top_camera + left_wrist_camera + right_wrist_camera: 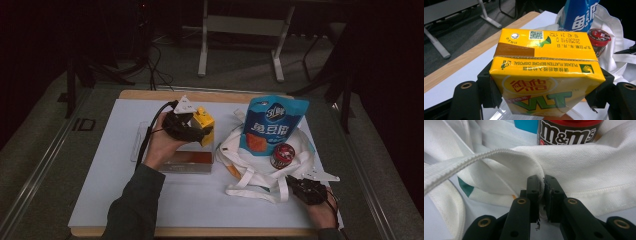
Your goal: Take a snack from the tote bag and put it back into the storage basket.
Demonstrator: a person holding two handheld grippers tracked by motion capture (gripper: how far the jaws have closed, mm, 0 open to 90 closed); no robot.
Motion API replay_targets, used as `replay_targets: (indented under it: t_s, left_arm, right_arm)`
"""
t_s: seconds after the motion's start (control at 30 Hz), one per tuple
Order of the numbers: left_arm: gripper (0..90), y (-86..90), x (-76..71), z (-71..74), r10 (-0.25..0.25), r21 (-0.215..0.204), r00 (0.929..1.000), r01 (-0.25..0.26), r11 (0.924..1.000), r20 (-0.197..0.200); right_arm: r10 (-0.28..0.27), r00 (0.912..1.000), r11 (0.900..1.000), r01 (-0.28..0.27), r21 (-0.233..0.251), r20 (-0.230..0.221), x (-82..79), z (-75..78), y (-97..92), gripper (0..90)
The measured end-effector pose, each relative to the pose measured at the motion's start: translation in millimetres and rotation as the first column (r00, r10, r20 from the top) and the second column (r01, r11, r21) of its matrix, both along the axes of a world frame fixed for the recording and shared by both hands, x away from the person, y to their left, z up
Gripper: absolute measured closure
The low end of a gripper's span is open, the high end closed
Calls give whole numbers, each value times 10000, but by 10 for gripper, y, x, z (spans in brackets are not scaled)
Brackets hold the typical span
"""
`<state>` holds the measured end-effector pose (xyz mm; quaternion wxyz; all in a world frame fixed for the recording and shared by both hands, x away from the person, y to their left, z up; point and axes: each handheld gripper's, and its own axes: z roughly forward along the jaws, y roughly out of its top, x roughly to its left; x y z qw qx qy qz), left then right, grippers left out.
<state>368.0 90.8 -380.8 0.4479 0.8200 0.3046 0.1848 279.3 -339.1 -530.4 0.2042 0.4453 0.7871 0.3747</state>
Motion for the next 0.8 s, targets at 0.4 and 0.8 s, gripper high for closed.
replay_targets:
  t_s: [0.4,0.8]
  left_arm:
    - [289,284,-17,-104,897,-36,9959,-897,9960,-104]
    - [289,540,-28,-245,1919,295,9814,-1915,9810,-100]
  right_arm:
    - [-12,10000,10000,12,2,5,-2,-1,1,825]
    - [-36,10000,10000,36,33,-14,-4,-2,0,825]
